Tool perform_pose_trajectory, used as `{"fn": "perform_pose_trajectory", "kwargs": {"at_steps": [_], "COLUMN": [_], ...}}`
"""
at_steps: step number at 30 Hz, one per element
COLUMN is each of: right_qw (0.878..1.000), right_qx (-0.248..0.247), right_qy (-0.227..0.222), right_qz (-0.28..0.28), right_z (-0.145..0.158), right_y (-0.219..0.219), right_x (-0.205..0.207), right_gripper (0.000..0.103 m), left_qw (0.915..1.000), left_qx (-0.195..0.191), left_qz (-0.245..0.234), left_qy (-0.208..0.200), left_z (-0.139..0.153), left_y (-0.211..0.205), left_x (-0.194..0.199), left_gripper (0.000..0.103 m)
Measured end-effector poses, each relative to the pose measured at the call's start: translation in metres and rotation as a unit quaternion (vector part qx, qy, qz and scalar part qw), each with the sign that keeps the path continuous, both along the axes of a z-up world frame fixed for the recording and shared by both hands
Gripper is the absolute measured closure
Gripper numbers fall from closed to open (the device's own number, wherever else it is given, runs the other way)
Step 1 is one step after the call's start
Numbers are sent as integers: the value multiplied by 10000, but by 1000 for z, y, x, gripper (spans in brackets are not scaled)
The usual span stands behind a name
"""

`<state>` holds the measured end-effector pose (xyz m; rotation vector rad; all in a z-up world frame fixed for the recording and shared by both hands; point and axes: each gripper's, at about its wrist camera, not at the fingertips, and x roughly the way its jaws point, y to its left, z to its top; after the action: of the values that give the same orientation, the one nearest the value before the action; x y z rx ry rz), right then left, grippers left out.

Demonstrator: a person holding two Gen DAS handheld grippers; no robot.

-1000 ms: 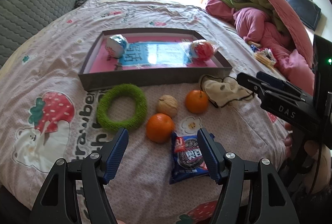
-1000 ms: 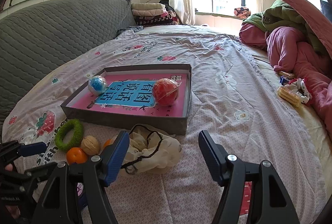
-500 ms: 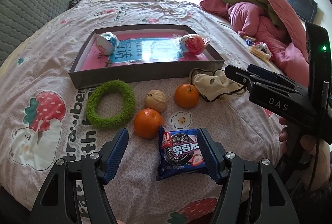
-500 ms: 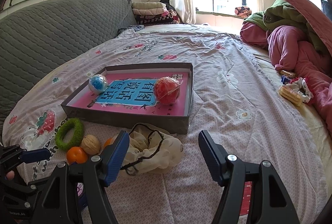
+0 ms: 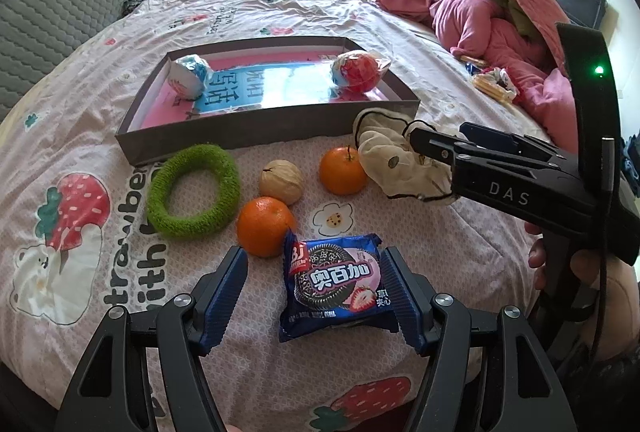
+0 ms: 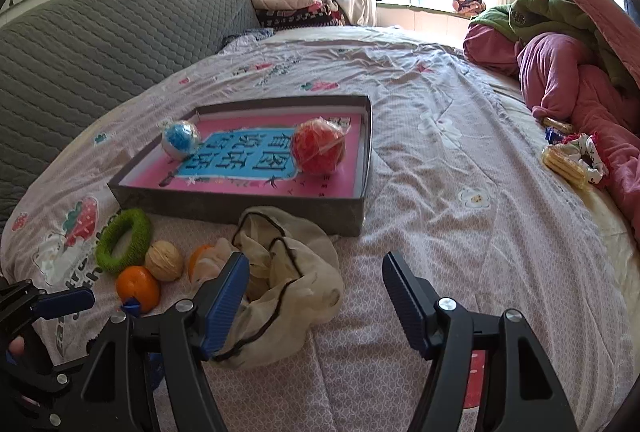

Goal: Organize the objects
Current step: 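Grasp the blue Oreo pack with the left gripper while the right grasps the cream cloth bag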

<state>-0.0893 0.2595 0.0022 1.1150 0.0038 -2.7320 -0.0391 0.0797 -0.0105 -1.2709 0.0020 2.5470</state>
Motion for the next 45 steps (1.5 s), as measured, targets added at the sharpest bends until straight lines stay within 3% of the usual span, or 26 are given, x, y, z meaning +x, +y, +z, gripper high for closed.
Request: {"fn": "perform_pose_trajectory", "kwargs": {"at_steps": [19,29,39,41,45], "right_qw": [9993,9988,9985,9985,9985], "right_qx": [106,194,165,202,268], "right_qy": [-340,-392,-423,-397,-329], "right_qz": [63,217,294,313,344], "right_z": [-14,-17,-20,-20,-18], "right_y": [-4,-11,-10,-11,-13], "right_x": [3,4,4,4,5], "right_gripper": [35,62,75,76,77], "left_qw": [9994,9992,9988,9989,9989], "left_qx": [78,11,-294,-252,-309], "left_qz": [-107,-38,128,103,55], "left_qy": [-316,-396,-374,-382,-339], "left_z": [-17,-23,-28,-27,-27], "left_y": [9,15,19,19,20], "left_x": [-1,-4,-7,-6,-3], "left_gripper": [33,33,33,42,45]}}
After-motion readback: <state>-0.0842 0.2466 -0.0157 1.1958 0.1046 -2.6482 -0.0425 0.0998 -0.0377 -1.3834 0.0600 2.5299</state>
